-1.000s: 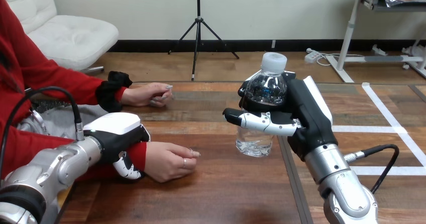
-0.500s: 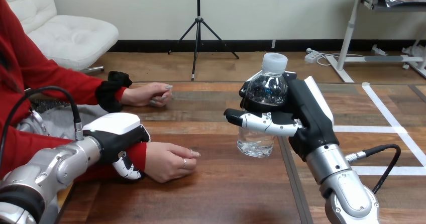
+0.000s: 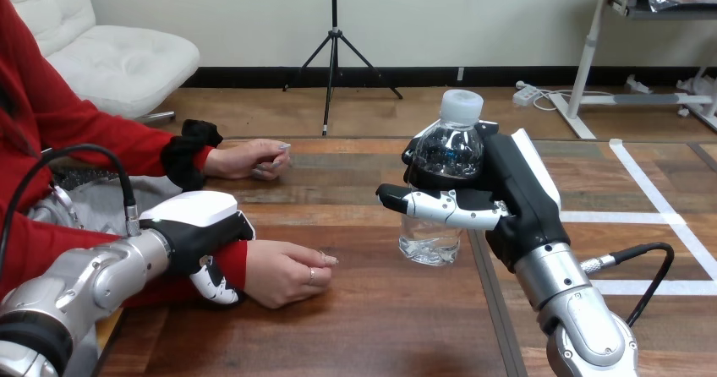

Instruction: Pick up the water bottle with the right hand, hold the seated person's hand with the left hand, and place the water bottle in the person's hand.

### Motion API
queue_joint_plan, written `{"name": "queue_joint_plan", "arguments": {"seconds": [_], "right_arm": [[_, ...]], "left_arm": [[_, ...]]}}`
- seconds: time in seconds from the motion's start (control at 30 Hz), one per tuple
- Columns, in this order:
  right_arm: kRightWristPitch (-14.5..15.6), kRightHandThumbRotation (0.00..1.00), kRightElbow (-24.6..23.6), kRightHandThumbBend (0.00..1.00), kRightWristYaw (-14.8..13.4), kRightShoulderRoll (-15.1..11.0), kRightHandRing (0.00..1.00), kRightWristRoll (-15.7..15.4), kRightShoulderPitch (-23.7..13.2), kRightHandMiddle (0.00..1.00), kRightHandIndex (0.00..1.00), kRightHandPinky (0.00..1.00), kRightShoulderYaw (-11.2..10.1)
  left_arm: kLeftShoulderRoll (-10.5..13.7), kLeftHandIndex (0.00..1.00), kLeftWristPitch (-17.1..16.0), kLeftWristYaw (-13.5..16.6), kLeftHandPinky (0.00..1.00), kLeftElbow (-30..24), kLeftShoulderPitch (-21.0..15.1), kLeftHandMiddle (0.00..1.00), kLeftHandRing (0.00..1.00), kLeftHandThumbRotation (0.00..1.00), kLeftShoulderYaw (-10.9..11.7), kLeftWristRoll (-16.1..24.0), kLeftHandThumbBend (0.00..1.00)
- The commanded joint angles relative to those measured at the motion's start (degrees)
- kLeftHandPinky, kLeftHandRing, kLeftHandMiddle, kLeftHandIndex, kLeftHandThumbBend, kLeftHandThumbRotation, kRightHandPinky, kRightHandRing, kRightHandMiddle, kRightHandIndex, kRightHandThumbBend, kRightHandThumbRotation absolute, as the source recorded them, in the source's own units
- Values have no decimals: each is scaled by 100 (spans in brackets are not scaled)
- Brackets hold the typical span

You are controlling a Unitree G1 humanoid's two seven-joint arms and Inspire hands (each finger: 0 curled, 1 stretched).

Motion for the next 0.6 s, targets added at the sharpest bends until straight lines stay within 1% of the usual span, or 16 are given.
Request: {"name": "queue_joint_plan", "arguments": {"seconds": [0.0, 0.1, 0.2, 0.3, 0.4, 0.5, 0.57], "right_arm": [[-206, 0, -4, 87, -62, 55, 32, 33, -344, 38, 39, 27, -56], [-177, 0, 16, 87, -81, 54, 32, 9, -356, 38, 39, 27, -53], [-199, 0, 61, 87, -88, 58, 32, -1, -376, 38, 39, 27, -51], [-191, 0, 111, 87, -108, 71, 32, -16, -395, 38, 39, 27, -48], [-132, 0, 113, 87, -127, 73, 32, -40, -403, 38, 39, 27, -42], [-131, 0, 157, 87, -158, 114, 32, -25, -417, 38, 39, 27, -47], [-135, 0, 178, 87, -195, 99, 32, -91, -428, 38, 39, 27, -33]], "left_arm": [[-144, 46, -108, -5, 37, -214, 142, 48, 43, 0, 19, -73, 89], [-136, 46, -128, -101, 37, -323, 166, 47, 42, 0, 72, -165, 88], [-111, 46, -146, -86, 36, -439, 202, 46, 41, 0, 95, -182, 88], [-106, 46, -146, -238, 36, -521, 214, 46, 41, 0, 147, -264, 88], [-109, 46, -197, -239, 35, -579, 253, 45, 41, 0, 213, -325, 88], [-103, 46, -75, -368, 35, -709, 271, 45, 41, 0, 237, -337, 87], [-94, 46, -131, -330, 35, -728, 283, 45, 40, 0, 240, -335, 87]]}}
